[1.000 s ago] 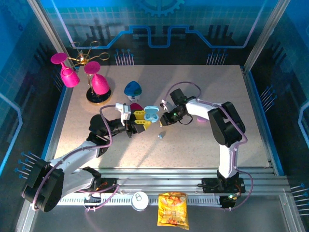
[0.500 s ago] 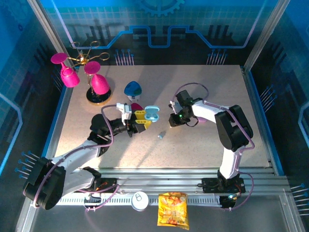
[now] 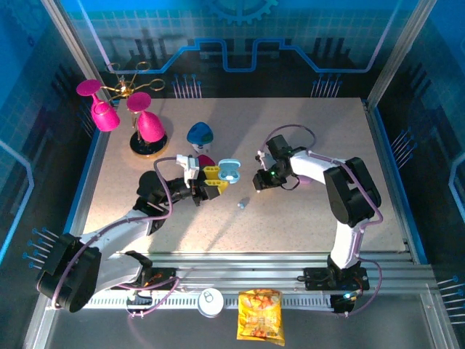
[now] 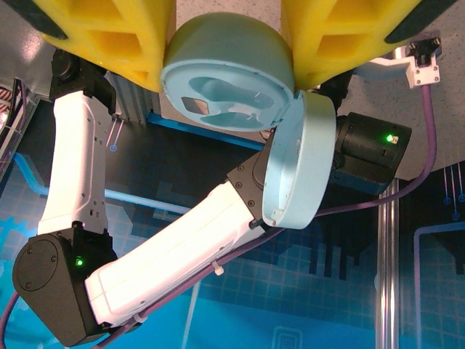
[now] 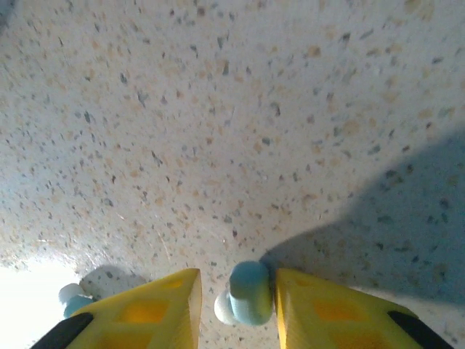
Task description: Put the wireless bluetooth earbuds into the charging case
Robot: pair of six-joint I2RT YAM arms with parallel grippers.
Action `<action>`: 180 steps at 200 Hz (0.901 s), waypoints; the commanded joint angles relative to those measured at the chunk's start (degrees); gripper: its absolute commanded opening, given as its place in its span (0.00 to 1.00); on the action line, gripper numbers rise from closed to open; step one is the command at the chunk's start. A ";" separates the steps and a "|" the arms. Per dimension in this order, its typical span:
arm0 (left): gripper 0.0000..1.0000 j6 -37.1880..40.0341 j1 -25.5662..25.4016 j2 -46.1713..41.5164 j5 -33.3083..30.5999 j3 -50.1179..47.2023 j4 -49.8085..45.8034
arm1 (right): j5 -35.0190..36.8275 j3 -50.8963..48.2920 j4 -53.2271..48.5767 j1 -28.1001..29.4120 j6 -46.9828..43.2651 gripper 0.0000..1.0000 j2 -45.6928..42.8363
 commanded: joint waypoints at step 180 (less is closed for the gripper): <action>0.34 -0.19 0.44 -0.23 0.35 0.36 2.55 | -14.61 -5.36 7.15 -2.36 1.93 0.22 0.17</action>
